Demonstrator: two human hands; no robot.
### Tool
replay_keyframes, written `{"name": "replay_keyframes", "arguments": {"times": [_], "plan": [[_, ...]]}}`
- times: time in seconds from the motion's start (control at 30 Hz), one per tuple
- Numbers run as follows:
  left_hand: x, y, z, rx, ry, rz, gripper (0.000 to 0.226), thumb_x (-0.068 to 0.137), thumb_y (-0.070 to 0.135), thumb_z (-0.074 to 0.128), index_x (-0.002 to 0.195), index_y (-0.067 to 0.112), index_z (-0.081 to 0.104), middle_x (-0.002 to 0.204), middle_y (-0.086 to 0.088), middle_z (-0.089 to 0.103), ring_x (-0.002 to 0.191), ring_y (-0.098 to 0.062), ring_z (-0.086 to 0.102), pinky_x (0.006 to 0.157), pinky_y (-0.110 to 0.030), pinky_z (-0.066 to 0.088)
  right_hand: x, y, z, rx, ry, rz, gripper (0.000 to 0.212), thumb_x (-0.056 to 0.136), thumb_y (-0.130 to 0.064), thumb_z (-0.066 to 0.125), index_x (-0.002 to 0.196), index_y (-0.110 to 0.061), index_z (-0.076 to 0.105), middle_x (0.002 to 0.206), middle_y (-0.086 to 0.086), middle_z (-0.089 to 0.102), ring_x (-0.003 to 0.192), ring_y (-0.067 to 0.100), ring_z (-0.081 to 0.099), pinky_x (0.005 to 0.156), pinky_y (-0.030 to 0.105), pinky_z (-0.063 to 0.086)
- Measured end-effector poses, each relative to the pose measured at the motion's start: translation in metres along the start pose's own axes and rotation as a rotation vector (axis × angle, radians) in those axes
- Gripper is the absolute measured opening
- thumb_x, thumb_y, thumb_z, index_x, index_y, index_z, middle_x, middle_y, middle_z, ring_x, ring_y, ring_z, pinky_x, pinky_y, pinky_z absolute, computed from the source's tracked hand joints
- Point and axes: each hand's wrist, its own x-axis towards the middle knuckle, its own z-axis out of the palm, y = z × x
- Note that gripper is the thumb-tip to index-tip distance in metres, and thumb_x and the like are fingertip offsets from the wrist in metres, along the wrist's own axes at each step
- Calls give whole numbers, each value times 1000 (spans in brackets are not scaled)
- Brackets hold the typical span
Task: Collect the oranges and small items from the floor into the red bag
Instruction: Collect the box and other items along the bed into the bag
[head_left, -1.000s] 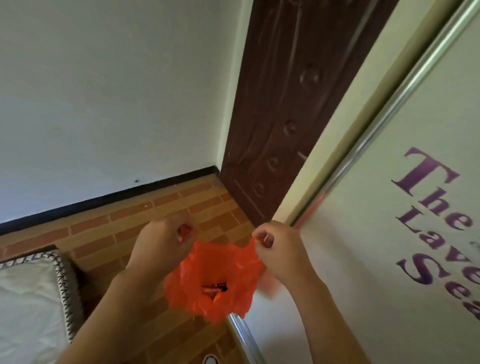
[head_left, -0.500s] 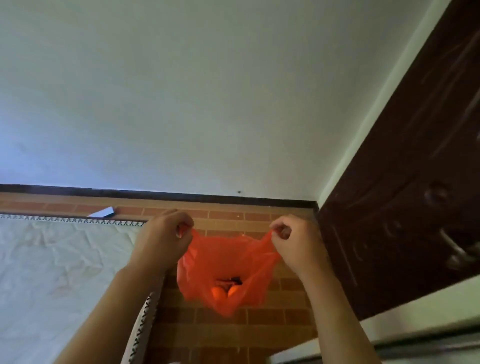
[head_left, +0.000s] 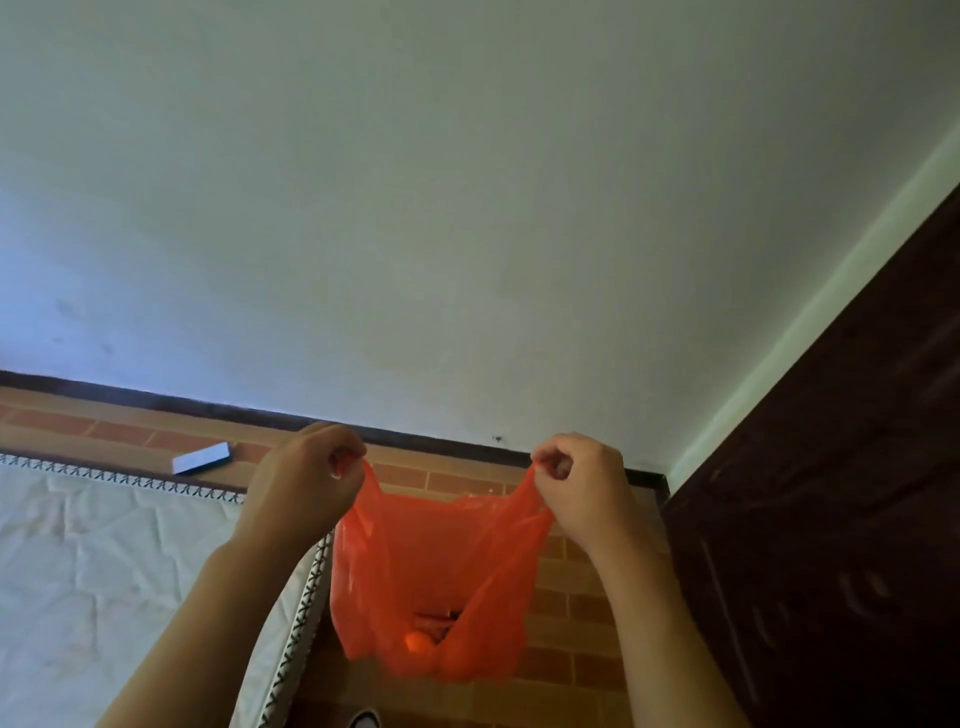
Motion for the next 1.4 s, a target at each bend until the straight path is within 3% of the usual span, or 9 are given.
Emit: {"name": "replay_keyframes", "arguments": {"times": [0.4, 0.6, 0.8, 1.0, 1.1, 1.23, 1.4], "plan": [[202, -45, 39, -35, -50, 68, 21, 79, 8, 73, 86, 28, 73, 78, 14, 66, 72, -6, 64, 69, -36, 57, 178, -20, 33, -25, 67, 17, 13, 89, -8, 75, 93, -20, 77, 83, -17, 66, 68, 2, 63, 65, 21, 59], [269, -67, 57, -51, -20, 30, 24, 79, 5, 73, 85, 28, 73, 76, 14, 67, 71, -5, 65, 68, -37, 57, 260, -14, 50, -21, 33, 0, 15, 88, -6, 73, 93, -19, 78, 85, -13, 70, 73, 3, 64, 66, 16, 55], [338, -83, 84, -8, 54, -31, 25, 79, 4, 74, 85, 28, 72, 76, 16, 66, 70, -4, 65, 66, -35, 58, 364, -1, 74, 12, -24, -95, 16, 87, -4, 73, 91, -19, 77, 85, -12, 69, 77, 1, 63, 64, 12, 52], [410, -80, 110, 33, 136, -135, 27, 77, 3, 76, 83, 30, 71, 74, 16, 66, 70, -4, 65, 66, -35, 58, 476, 8, 87, 50, -126, -201, 16, 87, -4, 71, 94, -18, 77, 85, -10, 70, 70, 6, 64, 65, 18, 56], [437, -82, 122, 50, 185, -196, 29, 77, 2, 75, 82, 30, 71, 75, 16, 67, 71, -4, 65, 68, -36, 58, 525, 12, 97, 69, -166, -269, 17, 86, -3, 70, 91, -18, 77, 84, -10, 69, 72, 0, 62, 63, 9, 48], [458, -87, 126, 72, 247, -281, 30, 77, 2, 77, 82, 31, 71, 74, 14, 67, 71, -4, 65, 67, -36, 57, 573, 7, 119, 84, -238, -377, 18, 85, -2, 70, 90, -18, 77, 84, -10, 69, 72, -6, 59, 64, 4, 42], [472, -105, 113, 113, 281, -373, 25, 81, 6, 76, 86, 30, 72, 80, 16, 69, 74, -5, 66, 69, -35, 57, 616, -21, 156, 158, -317, -454, 17, 85, -3, 70, 90, -18, 77, 84, -10, 70, 73, 0, 61, 66, 8, 46]]}}
